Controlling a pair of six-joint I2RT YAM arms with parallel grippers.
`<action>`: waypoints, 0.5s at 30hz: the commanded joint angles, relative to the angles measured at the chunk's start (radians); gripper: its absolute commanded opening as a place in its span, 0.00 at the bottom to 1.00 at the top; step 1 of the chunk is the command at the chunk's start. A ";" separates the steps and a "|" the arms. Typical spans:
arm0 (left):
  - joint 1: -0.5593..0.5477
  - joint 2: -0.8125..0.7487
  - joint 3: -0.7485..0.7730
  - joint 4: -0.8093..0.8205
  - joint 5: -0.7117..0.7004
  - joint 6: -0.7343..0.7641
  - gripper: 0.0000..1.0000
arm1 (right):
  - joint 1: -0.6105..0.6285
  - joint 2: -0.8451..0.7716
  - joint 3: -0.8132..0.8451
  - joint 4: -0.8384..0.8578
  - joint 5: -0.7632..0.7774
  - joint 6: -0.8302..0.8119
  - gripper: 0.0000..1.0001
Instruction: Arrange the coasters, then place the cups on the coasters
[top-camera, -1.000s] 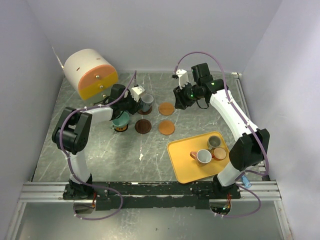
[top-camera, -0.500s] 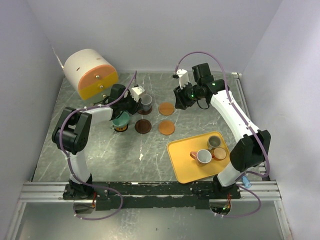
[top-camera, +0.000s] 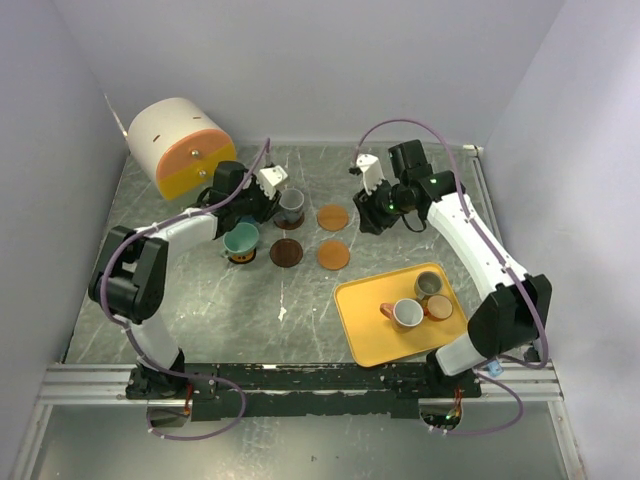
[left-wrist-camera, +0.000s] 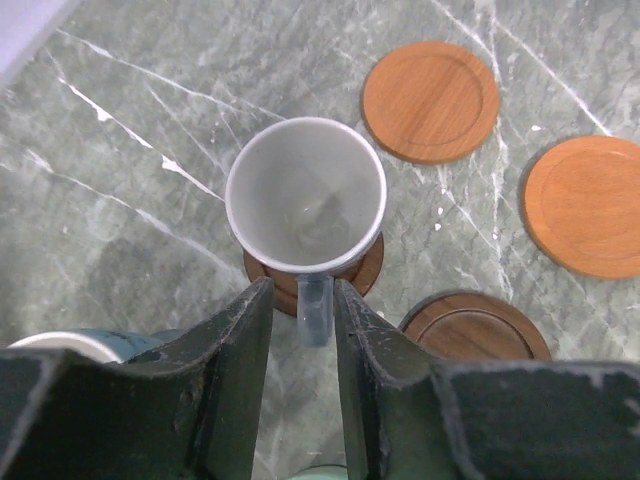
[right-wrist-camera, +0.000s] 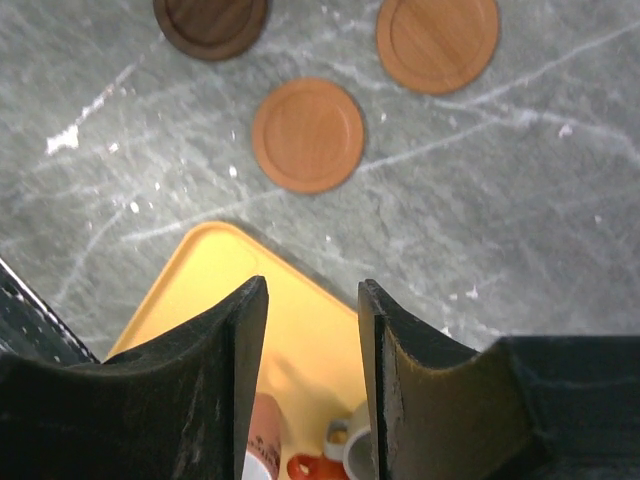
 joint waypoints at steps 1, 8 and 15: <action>0.005 -0.075 -0.005 -0.122 0.032 0.085 0.43 | -0.006 -0.082 -0.049 -0.086 0.068 -0.095 0.43; 0.009 -0.185 0.013 -0.388 0.066 0.218 0.48 | -0.013 -0.193 -0.138 -0.276 0.184 -0.265 0.44; 0.010 -0.276 0.018 -0.539 0.012 0.300 0.62 | -0.013 -0.292 -0.273 -0.357 0.297 -0.275 0.45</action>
